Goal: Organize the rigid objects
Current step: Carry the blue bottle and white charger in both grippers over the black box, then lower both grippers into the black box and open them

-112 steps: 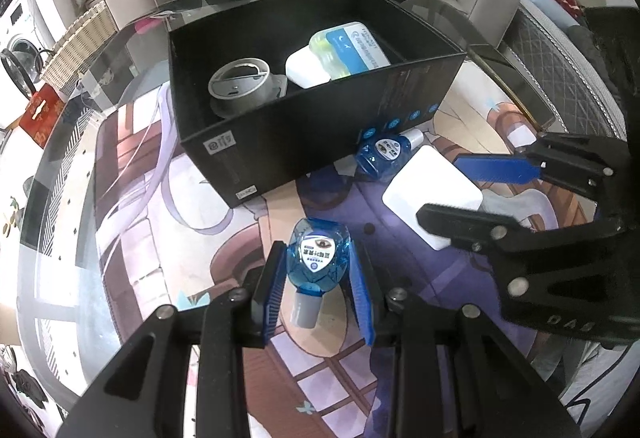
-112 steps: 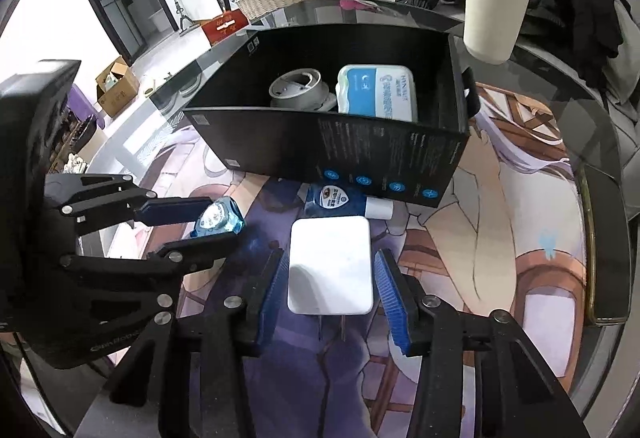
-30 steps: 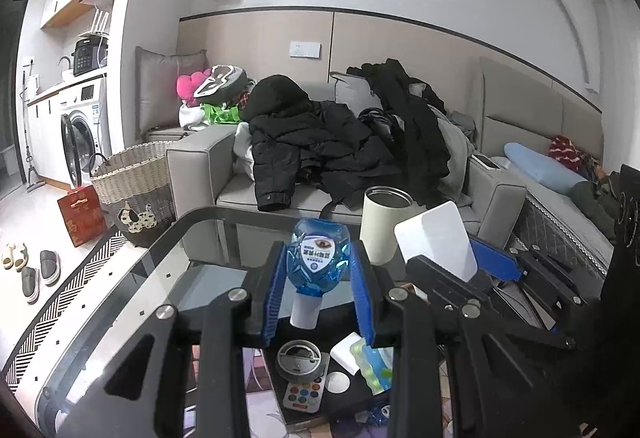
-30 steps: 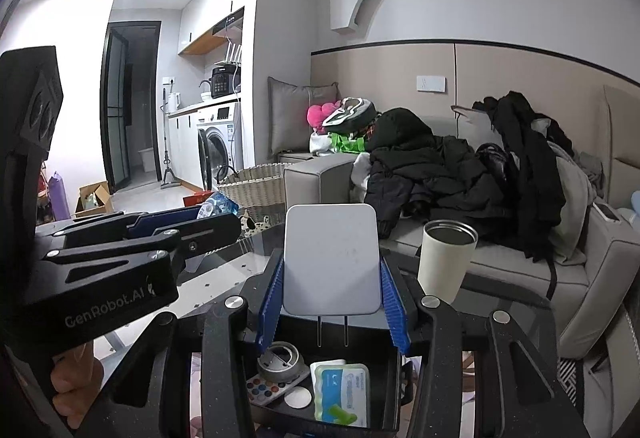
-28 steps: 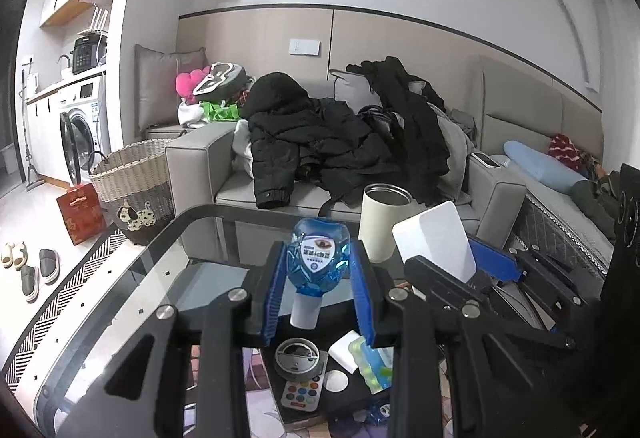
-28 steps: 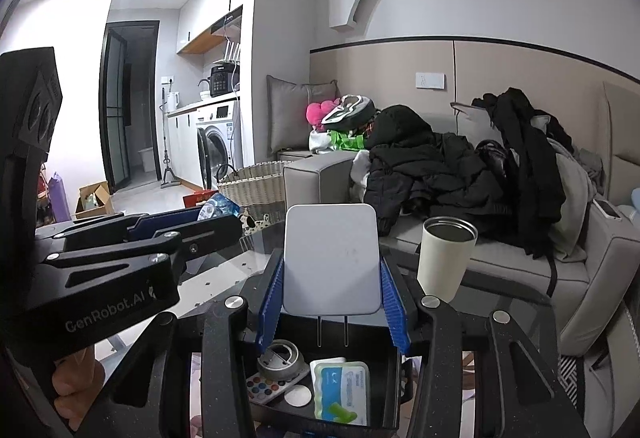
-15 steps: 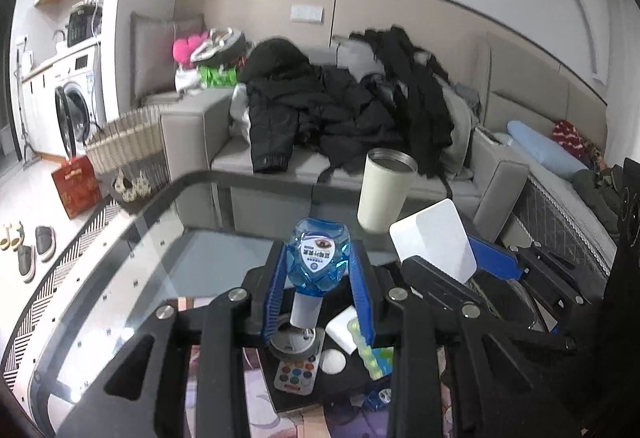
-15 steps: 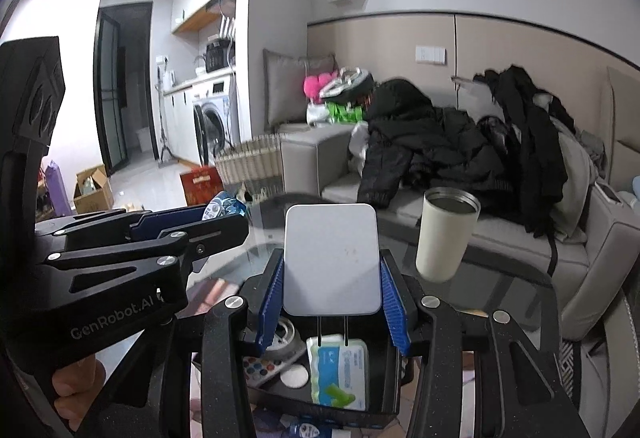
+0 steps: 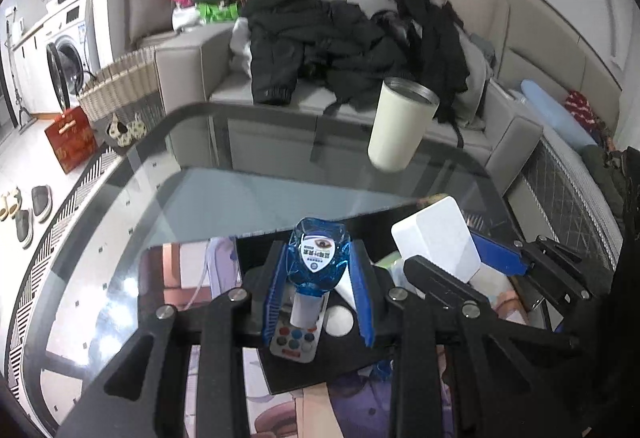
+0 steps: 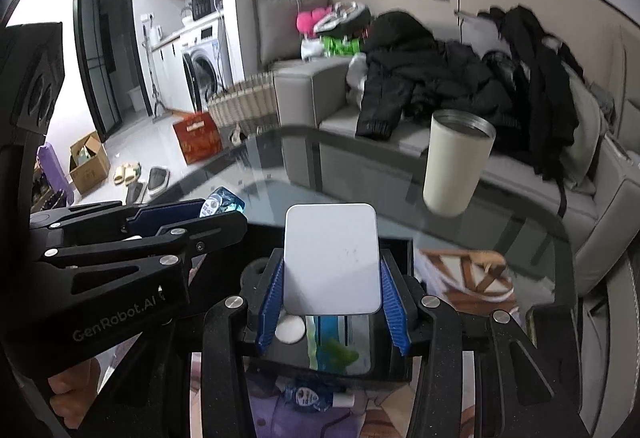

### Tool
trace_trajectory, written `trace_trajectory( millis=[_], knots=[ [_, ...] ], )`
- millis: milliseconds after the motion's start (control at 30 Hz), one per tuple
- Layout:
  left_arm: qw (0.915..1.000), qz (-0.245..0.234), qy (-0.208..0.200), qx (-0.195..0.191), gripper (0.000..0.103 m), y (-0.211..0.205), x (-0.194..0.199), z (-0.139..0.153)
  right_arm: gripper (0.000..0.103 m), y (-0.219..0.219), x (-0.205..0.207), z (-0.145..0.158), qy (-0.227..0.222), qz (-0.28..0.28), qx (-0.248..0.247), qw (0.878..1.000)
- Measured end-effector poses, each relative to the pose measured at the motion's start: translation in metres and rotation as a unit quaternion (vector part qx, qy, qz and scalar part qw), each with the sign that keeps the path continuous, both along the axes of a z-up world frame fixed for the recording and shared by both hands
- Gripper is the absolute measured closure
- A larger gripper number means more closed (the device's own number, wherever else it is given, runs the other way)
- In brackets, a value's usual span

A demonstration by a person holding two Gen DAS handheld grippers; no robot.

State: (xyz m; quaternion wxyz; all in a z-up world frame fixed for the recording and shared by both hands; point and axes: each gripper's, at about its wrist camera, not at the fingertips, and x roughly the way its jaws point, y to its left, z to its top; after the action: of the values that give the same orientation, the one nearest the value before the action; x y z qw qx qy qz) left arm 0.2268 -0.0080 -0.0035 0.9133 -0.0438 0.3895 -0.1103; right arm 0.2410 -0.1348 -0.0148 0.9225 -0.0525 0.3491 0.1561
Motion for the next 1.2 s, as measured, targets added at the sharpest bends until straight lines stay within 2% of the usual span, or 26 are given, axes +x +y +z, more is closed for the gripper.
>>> trace_trajectory(
  millis=[167,300,633,1200],
  knots=[
    [0.9994,-0.007,0.033,0.005,0.074,-0.003,0.006,-0.014,0.058,-0.002,0.008,-0.014,0.034,-0.001,-0.008,0.999],
    [0.9980,-0.017,0.060,-0.006,0.074,-0.006,0.009,-0.024,0.058,-0.001,0.008,-0.022,0.055,0.005,-0.012,0.998],
    [0.9949,-0.015,0.099,0.005,0.073,-0.007,0.016,-0.039,0.058,0.002,0.011,-0.038,0.088,0.011,-0.018,0.996],
    [0.9940,-0.004,0.108,0.017,0.072,-0.009,0.015,-0.041,0.058,0.005,0.004,-0.040,0.087,0.017,-0.024,0.996]
  ],
)
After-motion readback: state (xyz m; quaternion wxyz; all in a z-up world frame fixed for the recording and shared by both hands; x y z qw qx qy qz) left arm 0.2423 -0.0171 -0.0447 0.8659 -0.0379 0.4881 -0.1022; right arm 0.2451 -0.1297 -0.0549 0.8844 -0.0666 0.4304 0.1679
